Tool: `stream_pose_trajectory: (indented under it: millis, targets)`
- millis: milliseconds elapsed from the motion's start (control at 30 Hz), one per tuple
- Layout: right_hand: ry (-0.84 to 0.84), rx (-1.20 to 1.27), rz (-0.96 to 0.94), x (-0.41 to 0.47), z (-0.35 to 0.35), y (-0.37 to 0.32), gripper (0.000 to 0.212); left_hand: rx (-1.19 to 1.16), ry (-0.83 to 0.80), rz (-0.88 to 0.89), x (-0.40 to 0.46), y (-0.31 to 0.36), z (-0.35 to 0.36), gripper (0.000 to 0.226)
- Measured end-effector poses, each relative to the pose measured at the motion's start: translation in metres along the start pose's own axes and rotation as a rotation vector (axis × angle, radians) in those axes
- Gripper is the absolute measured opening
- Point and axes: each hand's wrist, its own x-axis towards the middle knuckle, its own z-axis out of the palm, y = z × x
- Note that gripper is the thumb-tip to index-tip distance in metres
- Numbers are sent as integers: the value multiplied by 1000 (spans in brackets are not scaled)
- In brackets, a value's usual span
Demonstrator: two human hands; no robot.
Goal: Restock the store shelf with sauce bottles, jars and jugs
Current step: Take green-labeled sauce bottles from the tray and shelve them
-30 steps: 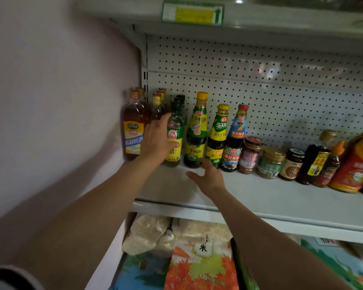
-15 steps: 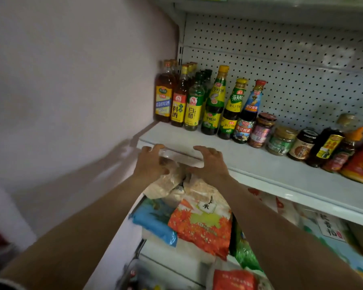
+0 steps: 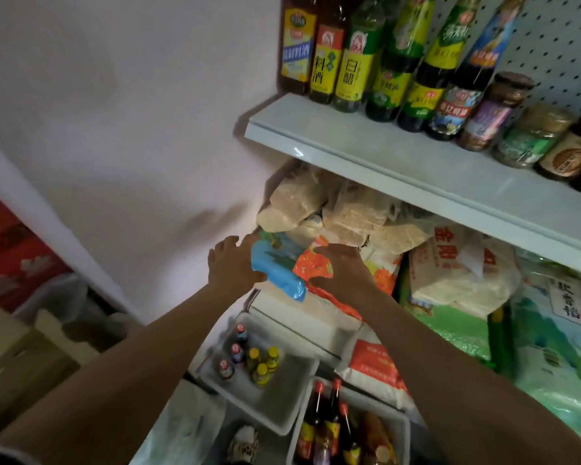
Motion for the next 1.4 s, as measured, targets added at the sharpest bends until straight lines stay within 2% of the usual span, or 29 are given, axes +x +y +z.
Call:
stream_pose_trajectory:
  millis: [267, 500, 633, 767, 833, 1033, 1200, 1400]
  targets:
    - [-273, 82, 132, 1, 119, 46, 57, -158, -159, -126, -16, -65, 110, 76]
    - [-423, 183, 291, 20, 237, 97, 33, -334, -297, -213, -13, -118, 242, 68]
    - [-428, 211, 328, 44, 310, 127, 39, -435, -323, -293, -10, -147, 324, 55]
    - [-421, 203, 309, 73, 388, 158, 40, -496, -379, -335, -6, -178, 408, 53]
    - [-411, 227, 322, 89, 431, 173, 47, -526, -407, -349, -2, -191, 448, 51]
    - [-356, 426, 403, 115, 543, 215, 60, -595, -413, -371, 8, -224, 550, 63]
    - [-334, 537, 359, 124, 586, 232, 61, -584, -413, -343, 12, -238, 590, 55]
    - [-357, 627, 290, 134, 611, 246, 66, -628, -380, -233, 11, -245, 597, 45]
